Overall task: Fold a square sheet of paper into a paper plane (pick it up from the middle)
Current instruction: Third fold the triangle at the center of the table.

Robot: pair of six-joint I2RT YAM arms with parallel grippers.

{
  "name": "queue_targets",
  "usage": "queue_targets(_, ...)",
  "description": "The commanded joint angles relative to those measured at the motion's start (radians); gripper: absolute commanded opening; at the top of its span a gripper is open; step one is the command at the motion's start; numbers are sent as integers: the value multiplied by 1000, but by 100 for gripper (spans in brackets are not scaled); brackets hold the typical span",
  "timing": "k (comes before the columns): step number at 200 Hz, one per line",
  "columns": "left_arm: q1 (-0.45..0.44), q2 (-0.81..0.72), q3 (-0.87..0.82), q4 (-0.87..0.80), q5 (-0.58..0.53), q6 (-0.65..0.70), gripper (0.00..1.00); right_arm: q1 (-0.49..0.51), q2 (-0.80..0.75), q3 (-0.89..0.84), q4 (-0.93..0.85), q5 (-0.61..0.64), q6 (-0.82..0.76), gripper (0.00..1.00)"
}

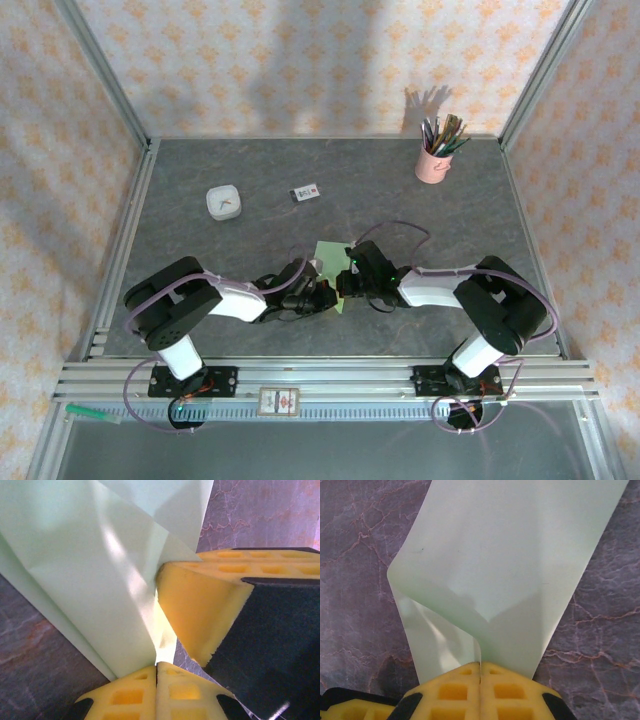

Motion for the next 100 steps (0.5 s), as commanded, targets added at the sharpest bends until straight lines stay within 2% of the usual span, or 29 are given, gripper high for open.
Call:
queue_targets(1,6,-32,9,-26,-12,37,3,-10,25,-26,-127,48,-16,1)
queue_targets(34,36,-81,4,-56,-33,54,3,-9,22,-27,-128,49,-16,1)
queue_targets(100,42,7,3,-12,2,56,3,-11,19,-31,-132,51,-16,1)
